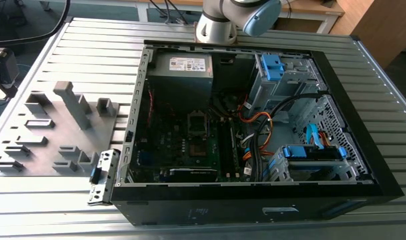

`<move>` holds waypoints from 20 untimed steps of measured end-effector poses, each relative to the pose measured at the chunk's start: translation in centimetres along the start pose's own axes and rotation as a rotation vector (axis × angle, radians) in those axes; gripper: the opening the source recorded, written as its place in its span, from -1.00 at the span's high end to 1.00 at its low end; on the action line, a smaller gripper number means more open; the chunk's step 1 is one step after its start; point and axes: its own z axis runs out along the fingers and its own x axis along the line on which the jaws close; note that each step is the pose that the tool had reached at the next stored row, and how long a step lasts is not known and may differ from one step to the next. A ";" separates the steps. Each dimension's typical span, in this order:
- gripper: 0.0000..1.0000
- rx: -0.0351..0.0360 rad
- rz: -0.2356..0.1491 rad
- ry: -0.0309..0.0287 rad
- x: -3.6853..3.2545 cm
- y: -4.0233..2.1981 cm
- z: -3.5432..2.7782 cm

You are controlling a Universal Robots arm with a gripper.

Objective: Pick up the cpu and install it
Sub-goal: 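Pick up the cpu and move it towards the insertion slot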

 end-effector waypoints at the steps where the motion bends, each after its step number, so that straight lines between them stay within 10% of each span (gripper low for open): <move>1: 0.06 0.0000 0.000 0.0000 0.00 0.01 -0.10; 14: 0.06 -0.0002 0.000 0.0000 -0.08 0.16 -3.57; 20: 0.06 -0.0003 0.000 -0.0002 -0.09 0.17 -3.82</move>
